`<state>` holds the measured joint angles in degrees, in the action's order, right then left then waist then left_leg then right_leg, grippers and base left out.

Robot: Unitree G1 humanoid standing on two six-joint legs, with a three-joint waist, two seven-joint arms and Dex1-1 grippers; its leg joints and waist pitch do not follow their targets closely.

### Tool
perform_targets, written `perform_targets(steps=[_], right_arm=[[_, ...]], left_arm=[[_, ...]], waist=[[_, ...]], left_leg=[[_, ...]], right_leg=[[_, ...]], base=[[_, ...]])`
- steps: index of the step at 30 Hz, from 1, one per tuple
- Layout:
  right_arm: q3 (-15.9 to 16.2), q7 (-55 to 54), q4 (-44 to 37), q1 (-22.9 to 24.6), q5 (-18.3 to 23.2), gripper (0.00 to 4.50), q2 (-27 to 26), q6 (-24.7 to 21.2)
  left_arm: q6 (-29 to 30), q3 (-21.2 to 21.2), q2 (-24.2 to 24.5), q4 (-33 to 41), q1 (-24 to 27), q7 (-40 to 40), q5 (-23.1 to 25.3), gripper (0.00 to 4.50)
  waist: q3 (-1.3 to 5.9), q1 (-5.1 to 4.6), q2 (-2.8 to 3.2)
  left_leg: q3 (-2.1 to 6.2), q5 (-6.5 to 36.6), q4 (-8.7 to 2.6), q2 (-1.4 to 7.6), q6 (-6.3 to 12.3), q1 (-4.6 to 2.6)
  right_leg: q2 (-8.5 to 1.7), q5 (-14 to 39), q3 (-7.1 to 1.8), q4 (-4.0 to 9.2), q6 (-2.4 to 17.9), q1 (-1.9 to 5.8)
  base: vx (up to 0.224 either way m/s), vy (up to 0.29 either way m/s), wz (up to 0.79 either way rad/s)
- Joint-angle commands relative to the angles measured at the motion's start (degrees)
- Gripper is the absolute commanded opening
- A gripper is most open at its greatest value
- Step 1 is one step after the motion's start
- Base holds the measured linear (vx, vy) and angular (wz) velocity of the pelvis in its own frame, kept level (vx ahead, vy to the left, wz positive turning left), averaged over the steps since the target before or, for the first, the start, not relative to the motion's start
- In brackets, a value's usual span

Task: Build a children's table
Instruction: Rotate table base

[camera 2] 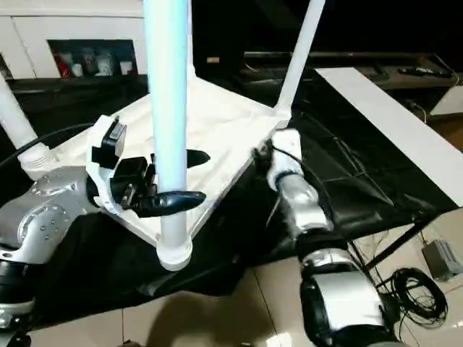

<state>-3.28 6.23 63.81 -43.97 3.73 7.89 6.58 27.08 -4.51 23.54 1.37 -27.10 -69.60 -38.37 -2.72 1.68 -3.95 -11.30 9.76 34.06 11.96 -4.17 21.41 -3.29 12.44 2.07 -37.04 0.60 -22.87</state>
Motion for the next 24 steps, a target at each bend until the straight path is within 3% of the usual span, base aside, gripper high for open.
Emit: perform_targets(steps=[1,8,15,24], right_arm=[[1.1,3.1,1.7,0.8,-0.6,3.87,-0.3,-2.9],[0.5,9.1,2.7,0.0,0.6,3.87,-4.2,1.3],[2.5,14.0,3.5,-0.8,0.2,3.87,-7.8,1.5],[5.9,24.1,3.7,-0.5,-1.7,3.87,-12.9,3.3]], left_arm=[[0.0,-0.4,0.0,1.0,-0.2,-0.1,0.2,4.44],[0.0,-1.1,-0.6,1.6,-0.3,-0.9,0.1,4.44],[0.6,-1.8,-1.1,3.2,0.1,-0.8,-0.6,4.44],[0.8,-3.1,-2.3,4.6,0.4,-0.5,-0.5,4.44]], waist=[[3.75,0.06,1.16],[3.51,0.20,1.55],[3.53,-0.05,1.45],[3.40,-1.42,1.47]], left_leg=[[0.33,10.0,-3.23,0.69,-2.16,-0.82],[0.43,11.4,-3.48,1.14,-1.99,-1.10],[0.44,10.5,-3.47,1.14,-1.66,-0.89],[0.59,11.2,-3.52,1.36,-0.71,-0.72]], right_leg=[[-2.91,-0.4,-2.39,3.83,10.7,3.00],[-3.17,2.0,-2.36,3.93,12.0,2.66],[-3.33,0.5,-2.39,3.77,12.5,2.88],[-3.56,1.9,-2.39,3.96,13.9,2.84]], base=[[0.000,0.000,0.00],[0.000,0.000,0.00],[0.000,0.000,0.00],[0.000,0.000,0.00]])
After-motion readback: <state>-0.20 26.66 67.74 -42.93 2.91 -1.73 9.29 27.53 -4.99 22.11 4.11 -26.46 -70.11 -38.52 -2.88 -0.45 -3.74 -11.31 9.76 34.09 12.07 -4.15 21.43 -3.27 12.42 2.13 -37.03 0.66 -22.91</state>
